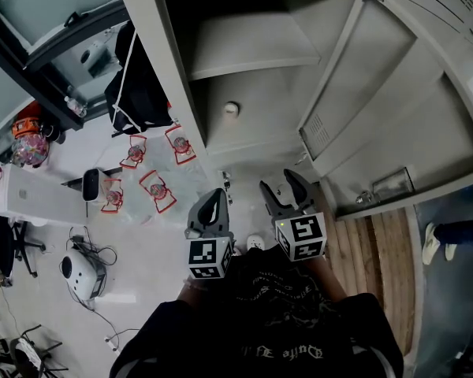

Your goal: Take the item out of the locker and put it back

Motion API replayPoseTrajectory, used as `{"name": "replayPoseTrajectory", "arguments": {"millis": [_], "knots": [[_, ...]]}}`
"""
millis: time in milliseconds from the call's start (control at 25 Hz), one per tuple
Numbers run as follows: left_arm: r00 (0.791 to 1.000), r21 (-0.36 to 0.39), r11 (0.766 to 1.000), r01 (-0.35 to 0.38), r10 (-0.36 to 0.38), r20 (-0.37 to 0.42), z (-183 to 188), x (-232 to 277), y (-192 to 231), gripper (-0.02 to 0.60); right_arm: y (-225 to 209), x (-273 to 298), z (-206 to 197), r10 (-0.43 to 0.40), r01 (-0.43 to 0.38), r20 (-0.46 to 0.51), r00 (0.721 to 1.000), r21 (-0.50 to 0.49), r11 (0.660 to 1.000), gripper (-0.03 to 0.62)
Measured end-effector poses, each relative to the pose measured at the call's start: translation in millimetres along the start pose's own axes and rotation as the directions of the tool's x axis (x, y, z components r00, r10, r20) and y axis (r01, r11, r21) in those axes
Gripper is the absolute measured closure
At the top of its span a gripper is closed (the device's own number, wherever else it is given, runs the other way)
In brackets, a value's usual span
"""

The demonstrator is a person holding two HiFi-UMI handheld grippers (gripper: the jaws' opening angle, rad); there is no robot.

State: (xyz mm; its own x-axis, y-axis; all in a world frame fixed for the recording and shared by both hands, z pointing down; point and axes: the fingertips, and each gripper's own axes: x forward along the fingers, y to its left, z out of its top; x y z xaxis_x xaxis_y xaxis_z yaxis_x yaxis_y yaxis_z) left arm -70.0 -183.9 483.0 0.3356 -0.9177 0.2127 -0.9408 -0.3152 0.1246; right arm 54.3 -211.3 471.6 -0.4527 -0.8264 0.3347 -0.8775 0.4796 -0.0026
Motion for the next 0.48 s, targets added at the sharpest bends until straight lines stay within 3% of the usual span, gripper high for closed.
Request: {"name": "replayPoseTrajectory", "arguments": {"millis": [160, 480], "knots": [[1.0, 0.002, 1.0, 0.002, -0.002, 0.0, 0.8, 1.3, -1.7, 0.575, -2.0, -1.3, -0.8, 0.0, 0.0, -0.002, 1.0, 0.013, 1.0, 0.359], [1.0, 0.002, 1.0, 0.009, -0.009, -0.006, 0.4, 3.7, -2.1, 0.575, -4.9, -5.1, -0.7, -0.027, 0.027, 0.019, 0.999, 0.005, 1.0, 0.551]]}}
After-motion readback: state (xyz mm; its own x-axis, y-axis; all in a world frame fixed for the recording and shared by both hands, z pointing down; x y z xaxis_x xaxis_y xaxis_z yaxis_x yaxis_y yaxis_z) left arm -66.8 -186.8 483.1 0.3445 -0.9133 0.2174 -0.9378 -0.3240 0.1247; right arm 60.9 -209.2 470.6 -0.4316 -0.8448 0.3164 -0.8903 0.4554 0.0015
